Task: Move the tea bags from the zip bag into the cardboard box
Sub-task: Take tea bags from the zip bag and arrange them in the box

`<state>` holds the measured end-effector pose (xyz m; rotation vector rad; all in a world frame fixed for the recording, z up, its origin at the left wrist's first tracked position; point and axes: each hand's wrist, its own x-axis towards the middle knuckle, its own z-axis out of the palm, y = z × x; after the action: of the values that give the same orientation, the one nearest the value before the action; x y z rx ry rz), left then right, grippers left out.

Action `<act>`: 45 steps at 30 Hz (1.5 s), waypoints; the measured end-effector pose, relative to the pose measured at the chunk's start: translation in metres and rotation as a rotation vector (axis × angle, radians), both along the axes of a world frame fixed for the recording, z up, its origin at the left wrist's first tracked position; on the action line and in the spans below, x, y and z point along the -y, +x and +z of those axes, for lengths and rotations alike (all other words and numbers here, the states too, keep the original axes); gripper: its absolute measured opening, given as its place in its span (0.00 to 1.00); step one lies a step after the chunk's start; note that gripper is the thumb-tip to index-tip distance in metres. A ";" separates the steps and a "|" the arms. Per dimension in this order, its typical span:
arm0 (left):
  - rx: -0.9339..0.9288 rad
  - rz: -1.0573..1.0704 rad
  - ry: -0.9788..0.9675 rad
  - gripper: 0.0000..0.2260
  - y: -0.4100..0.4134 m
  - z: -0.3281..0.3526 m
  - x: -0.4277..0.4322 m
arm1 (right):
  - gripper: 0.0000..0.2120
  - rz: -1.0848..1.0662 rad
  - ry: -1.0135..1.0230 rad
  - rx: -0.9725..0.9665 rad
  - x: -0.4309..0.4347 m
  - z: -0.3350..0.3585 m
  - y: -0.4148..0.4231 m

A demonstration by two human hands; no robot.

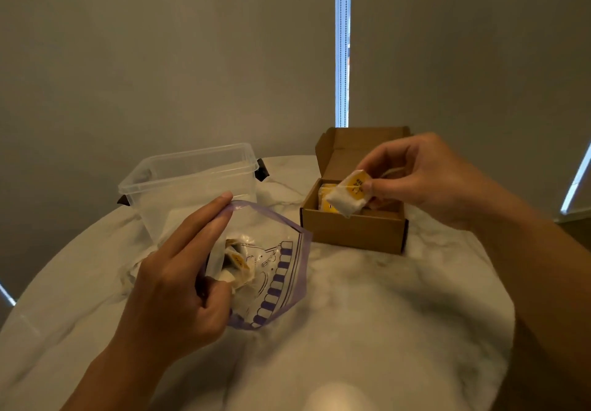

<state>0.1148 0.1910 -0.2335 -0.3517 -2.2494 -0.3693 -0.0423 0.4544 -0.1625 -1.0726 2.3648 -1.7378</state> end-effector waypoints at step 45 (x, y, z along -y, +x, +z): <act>0.012 0.021 0.019 0.30 0.002 0.001 -0.002 | 0.04 -0.176 0.257 -0.439 0.041 -0.030 0.023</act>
<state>0.1165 0.1933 -0.2326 -0.3164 -2.2585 -0.3830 -0.0191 0.4133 -0.1924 -1.3499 2.9197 -1.2859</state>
